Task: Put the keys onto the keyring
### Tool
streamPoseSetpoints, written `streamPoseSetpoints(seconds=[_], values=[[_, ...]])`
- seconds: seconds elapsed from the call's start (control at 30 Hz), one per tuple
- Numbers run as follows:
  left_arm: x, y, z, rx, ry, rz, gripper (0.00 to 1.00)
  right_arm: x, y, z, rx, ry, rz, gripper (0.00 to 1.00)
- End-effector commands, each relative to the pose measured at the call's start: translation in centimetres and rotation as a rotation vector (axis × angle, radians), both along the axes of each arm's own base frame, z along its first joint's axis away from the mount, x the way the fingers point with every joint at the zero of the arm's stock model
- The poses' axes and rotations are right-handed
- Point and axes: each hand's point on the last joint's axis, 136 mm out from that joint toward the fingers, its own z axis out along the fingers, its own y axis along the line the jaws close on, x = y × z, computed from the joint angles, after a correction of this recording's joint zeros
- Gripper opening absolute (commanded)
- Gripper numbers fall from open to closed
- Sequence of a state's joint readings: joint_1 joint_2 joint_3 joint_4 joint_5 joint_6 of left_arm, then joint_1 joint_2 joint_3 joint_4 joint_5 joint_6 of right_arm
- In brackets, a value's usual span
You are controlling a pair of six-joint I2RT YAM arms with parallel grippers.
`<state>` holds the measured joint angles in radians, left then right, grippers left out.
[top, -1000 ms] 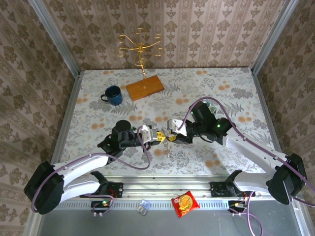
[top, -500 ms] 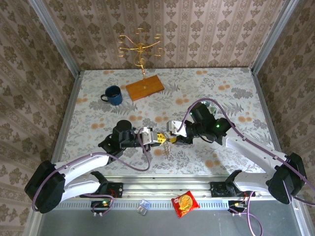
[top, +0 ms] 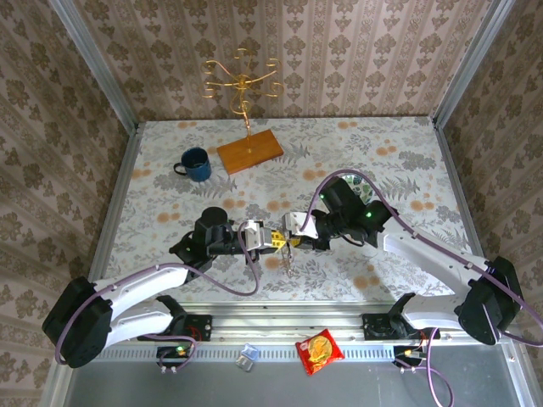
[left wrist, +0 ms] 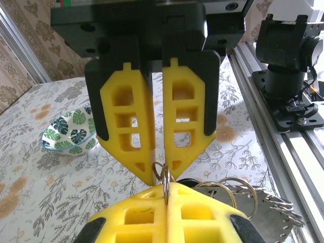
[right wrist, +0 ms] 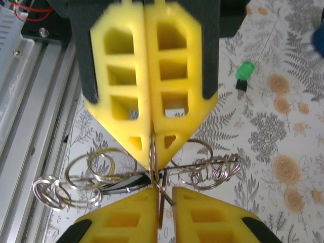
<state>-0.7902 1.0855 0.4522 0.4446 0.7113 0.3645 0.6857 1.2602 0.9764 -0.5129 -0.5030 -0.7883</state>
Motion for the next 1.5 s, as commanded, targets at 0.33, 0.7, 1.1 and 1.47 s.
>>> streamPoseSetpoints(seconds=[0.33,0.7,1.1,1.47], values=[[-0.3,0.0,1.8,-0.044,-0.051,-0.031,0.00,-0.4,0.2,1.1,0.023,-0.011,0.012,0.09],[-0.3,-0.1,1.8,-0.047,-0.054,-0.033,0.00,0.1,0.1,1.5,0.030,-0.043,-0.008,0.26],[0.0,-0.1,2.6,-0.092,-0.070,-0.011,0.00,-0.2,0.7,-0.2,0.029,0.042,0.000,0.01],[0.5,-0.2,3.2,-0.131,-0.083,0.012,0.00,0.1,1.2,-0.2,0.054,0.086,-0.028,0.05]])
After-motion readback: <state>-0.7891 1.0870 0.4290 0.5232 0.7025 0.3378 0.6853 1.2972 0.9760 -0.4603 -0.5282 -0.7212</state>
